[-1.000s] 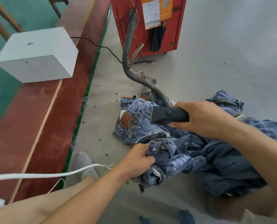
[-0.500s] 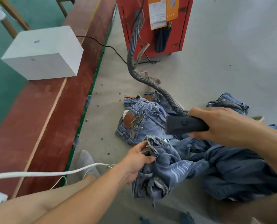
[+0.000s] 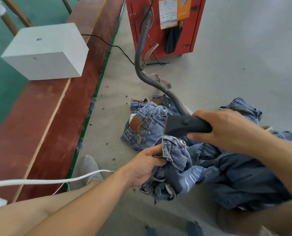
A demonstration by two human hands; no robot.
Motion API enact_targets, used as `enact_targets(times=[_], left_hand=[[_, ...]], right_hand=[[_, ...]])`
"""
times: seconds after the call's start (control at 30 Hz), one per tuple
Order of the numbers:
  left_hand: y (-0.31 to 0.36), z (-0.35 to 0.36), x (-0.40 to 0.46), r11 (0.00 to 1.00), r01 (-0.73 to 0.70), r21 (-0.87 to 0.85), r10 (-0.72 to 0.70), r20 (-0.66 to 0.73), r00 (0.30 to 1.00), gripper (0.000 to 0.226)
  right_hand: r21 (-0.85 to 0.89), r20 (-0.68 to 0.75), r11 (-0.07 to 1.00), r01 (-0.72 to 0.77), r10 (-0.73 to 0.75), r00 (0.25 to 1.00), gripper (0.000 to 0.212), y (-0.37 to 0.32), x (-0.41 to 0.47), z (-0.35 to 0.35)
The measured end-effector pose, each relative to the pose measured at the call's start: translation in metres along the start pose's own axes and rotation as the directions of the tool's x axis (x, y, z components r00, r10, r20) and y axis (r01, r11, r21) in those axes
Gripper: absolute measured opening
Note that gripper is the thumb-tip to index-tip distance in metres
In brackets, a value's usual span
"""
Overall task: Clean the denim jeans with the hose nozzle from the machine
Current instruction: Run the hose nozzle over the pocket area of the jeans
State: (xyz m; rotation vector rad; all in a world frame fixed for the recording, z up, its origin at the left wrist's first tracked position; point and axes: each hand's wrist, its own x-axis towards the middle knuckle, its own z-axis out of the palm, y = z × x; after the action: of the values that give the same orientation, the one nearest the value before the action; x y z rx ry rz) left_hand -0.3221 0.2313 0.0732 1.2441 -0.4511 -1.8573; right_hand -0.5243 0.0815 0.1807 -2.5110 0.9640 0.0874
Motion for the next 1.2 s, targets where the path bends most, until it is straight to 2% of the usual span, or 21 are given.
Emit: enact_targets(times=[0.07, 0.2, 0.27, 0.37, 0.43, 0.6, 0.63, 0.7, 0.8, 0.87, 1.0, 1.07, 1.13, 1.2], left_hand=[[0.002, 0.003, -0.001, 0.999, -0.007, 0.042, 0.007, 0.013, 1.0, 0.058], [0.0, 0.004, 0.0, 0.996, -0.004, 0.088, 0.001, 0.03, 1.0, 0.066], [-0.002, 0.001, 0.0, 0.997, 0.011, 0.076, -0.013, 0.031, 0.999, 0.068], [-0.004, 0.0, 0.002, 0.99, -0.008, 0.142, 0.005, 0.026, 1.0, 0.067], [-0.002, 0.002, 0.003, 0.984, -0.026, 0.174, 0.023, 0.021, 1.0, 0.066], [0.003, 0.006, 0.001, 0.969, -0.01, 0.249, 0.014, -0.015, 1.0, 0.071], [0.002, 0.006, 0.001, 0.964, -0.001, 0.266, 0.007, -0.02, 1.0, 0.069], [-0.001, 0.007, 0.001, 0.961, 0.015, 0.276, -0.008, -0.026, 1.0, 0.063], [-0.002, 0.007, -0.001, 0.956, 0.002, 0.295, -0.007, 0.018, 1.0, 0.068], [0.0, 0.006, 0.0, 0.956, -0.015, 0.292, 0.006, 0.029, 1.0, 0.071], [-0.001, 0.004, 0.0, 0.966, -0.008, 0.258, -0.002, 0.037, 0.999, 0.074], [-0.005, 0.004, 0.001, 0.966, 0.017, 0.259, -0.02, 0.008, 1.0, 0.067], [-0.009, 0.004, 0.002, 0.966, 0.021, 0.257, -0.029, 0.027, 0.999, 0.063], [-0.009, 0.001, 0.003, 0.977, 0.02, 0.211, -0.036, 0.07, 0.997, 0.069]], right_hand=[[0.003, 0.05, 1.0, -0.02, 0.02, 0.999, 0.039, 0.006, -0.003, -0.013], [-0.128, 0.23, 0.992, 0.019, 0.011, 0.973, 0.039, -0.003, -0.008, -0.001], [-0.16, 0.178, 0.987, 0.026, 0.003, 0.984, 0.038, -0.011, -0.005, 0.013], [-0.09, -0.002, 0.996, -0.006, 0.006, 1.0, 0.039, -0.012, 0.004, 0.012], [-0.031, -0.02, 0.999, -0.034, 0.034, 0.999, 0.037, -0.005, 0.007, -0.002], [-0.082, 0.208, 0.996, 0.024, -0.007, 0.978, 0.036, -0.004, -0.005, -0.004], [-0.097, 0.215, 0.994, 0.042, -0.02, 0.976, 0.036, -0.009, -0.005, 0.003], [-0.1, 0.138, 0.993, 0.061, -0.047, 0.989, 0.037, -0.015, -0.001, 0.014], [-0.021, -0.039, 1.0, -0.008, 0.007, 0.999, 0.034, -0.01, 0.006, 0.006], [0.032, -0.063, 0.998, -0.046, 0.048, 0.997, 0.032, -0.001, 0.006, -0.008], [-0.04, 0.161, 0.999, -0.001, 0.007, 0.987, 0.032, 0.0, -0.003, -0.011], [-0.064, 0.207, 0.997, 0.051, -0.037, 0.978, 0.032, -0.01, -0.004, 0.006], [-0.04, 0.09, 0.997, 0.072, -0.068, 0.994, 0.035, -0.017, 0.002, 0.019], [0.035, -0.053, 0.999, 0.031, -0.029, 0.998, 0.033, -0.011, 0.009, 0.016]])
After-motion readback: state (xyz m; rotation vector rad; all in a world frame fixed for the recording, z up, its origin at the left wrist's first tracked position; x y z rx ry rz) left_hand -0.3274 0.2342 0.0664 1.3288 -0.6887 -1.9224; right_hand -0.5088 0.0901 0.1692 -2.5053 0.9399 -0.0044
